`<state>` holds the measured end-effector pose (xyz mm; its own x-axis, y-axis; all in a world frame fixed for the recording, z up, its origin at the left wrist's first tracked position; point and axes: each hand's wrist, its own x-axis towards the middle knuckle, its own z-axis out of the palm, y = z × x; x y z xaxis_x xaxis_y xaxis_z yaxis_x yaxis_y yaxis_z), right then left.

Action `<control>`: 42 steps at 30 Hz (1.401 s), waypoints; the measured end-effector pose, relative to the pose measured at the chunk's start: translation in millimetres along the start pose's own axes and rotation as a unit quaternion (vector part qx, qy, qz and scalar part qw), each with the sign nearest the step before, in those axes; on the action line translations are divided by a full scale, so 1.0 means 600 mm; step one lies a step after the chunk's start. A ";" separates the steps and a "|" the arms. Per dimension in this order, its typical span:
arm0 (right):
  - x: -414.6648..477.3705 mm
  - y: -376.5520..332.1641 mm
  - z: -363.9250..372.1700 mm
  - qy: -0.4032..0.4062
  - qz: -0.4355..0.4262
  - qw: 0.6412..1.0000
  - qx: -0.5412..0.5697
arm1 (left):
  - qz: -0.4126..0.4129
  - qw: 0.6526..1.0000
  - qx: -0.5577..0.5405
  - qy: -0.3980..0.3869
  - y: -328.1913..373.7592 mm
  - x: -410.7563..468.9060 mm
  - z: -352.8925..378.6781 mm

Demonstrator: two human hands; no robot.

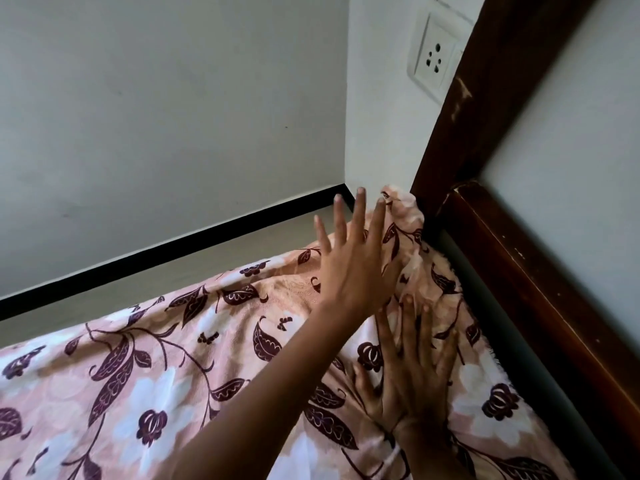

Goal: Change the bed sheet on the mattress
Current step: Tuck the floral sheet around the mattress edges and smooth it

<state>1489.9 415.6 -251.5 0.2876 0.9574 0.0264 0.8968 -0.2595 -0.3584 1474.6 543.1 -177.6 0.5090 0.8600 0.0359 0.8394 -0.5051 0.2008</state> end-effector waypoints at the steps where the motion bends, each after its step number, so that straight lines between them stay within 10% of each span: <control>1: -0.002 0.033 -0.035 0.000 0.006 0.998 -0.067 | -0.009 1.000 0.028 0.007 -0.015 -0.027 -0.002; 11: -0.007 0.048 -0.025 0.077 -0.015 0.990 -0.119 | -0.298 0.954 -0.015 -0.013 -0.176 -0.069 -0.040; 25: -0.004 0.050 -0.019 0.079 -0.012 0.990 -0.117 | -0.241 0.953 -0.090 0.157 -0.108 -0.120 -0.012; 33: -0.006 0.046 -0.020 0.094 -0.024 0.988 -0.123 | -0.215 0.975 0.040 -0.036 -0.080 -0.465 0.042; 42: -0.014 0.026 -0.058 0.022 -0.004 0.995 -0.098 | -0.230 0.971 0.065 -0.012 -0.080 -0.458 0.050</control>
<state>1513.1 398.8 -224.8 0.2908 0.9541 0.0718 0.9463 -0.2757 -0.1690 1300.1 329.2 -226.3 0.0781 0.9956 -0.0518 0.9951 -0.0748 0.0640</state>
